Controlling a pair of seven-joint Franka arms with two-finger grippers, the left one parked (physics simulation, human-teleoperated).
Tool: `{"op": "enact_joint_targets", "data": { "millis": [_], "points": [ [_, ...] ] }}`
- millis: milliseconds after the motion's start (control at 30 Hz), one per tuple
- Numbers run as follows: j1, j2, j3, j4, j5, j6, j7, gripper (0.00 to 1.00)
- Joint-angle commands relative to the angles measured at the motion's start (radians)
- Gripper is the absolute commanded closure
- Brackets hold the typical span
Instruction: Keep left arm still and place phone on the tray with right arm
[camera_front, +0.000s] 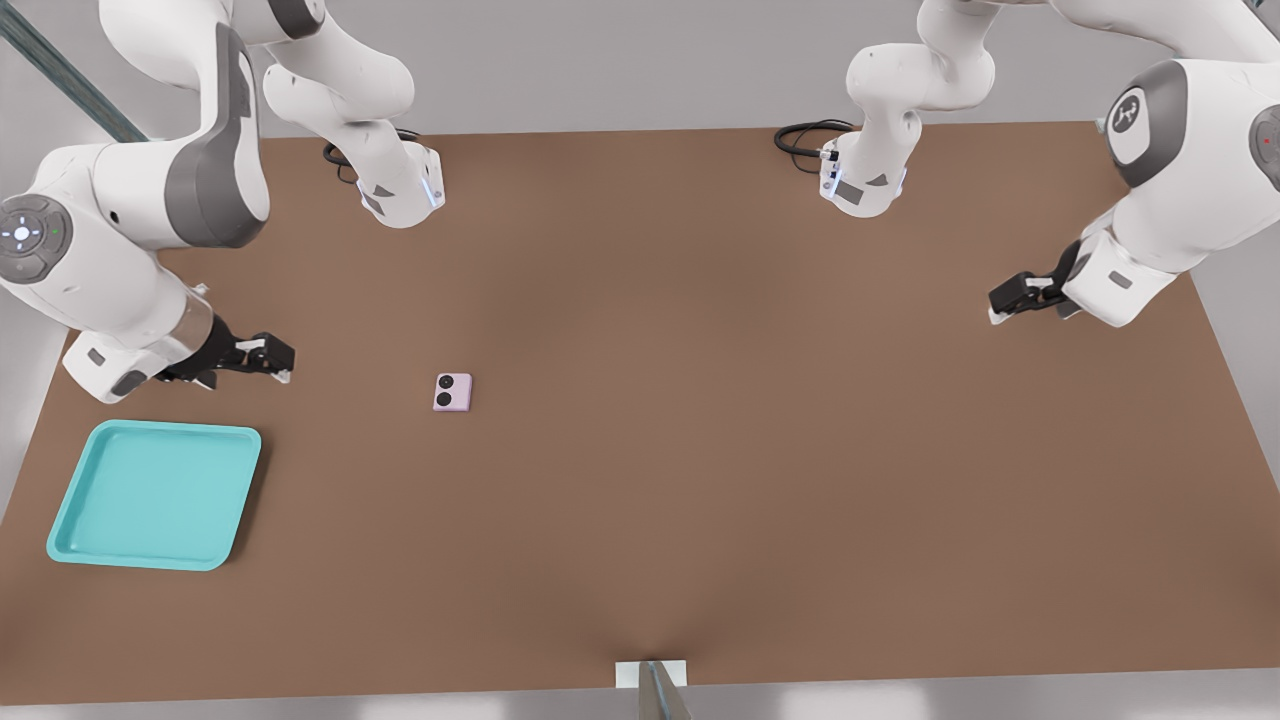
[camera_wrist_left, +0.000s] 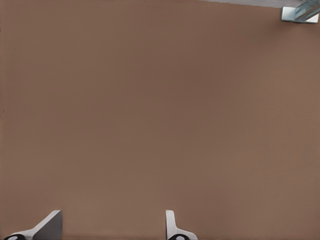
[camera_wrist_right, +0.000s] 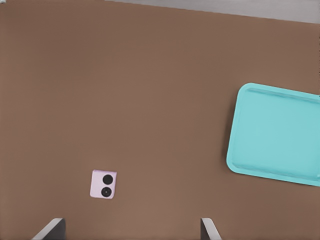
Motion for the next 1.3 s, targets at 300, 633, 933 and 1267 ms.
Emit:
{"op": "enact_joint_targets", "data": {
  "millis": [300,633,933,1267],
  "points": [
    [0.249,0.207,0.032,-0.008,0.007,0.174,0.356,0.0],
    [0.156,0.13,0.093,-0.489,0.103,0.547,0.807,0.0],
    [0.156,0.199,0.104,-0.68,0.099,0.821,0.791,0.0],
    [0.095,0.135,0.126,-0.835,0.007,1.024,0.371,0.0]
  ]
}}
